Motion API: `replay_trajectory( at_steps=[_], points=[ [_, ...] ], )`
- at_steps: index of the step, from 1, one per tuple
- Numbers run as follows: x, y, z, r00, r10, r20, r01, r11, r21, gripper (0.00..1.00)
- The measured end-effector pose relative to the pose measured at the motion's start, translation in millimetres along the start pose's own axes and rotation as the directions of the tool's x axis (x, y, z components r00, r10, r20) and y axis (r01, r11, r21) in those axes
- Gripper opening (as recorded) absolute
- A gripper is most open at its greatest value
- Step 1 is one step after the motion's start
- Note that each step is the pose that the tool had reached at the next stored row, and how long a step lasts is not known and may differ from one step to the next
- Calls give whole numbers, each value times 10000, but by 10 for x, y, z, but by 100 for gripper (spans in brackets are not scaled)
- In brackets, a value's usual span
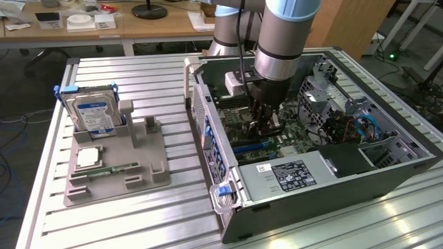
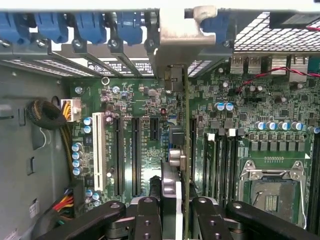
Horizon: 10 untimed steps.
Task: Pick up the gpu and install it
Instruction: 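Insert the gpu into the slot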
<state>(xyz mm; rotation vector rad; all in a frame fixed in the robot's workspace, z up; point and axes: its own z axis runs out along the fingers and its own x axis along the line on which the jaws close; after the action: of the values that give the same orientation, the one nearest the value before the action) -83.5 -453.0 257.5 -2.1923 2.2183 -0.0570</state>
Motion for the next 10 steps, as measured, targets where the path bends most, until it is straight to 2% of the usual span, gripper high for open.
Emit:
replay_trajectory(
  at_steps=[4, 10],
  points=[
    [-1, -42, 19, 10000, 1, 1, -1, 10000, 0, 29],
    [10, -45, 48, 10000, 0, 1, 0, 10000, 0, 29]
  ],
)
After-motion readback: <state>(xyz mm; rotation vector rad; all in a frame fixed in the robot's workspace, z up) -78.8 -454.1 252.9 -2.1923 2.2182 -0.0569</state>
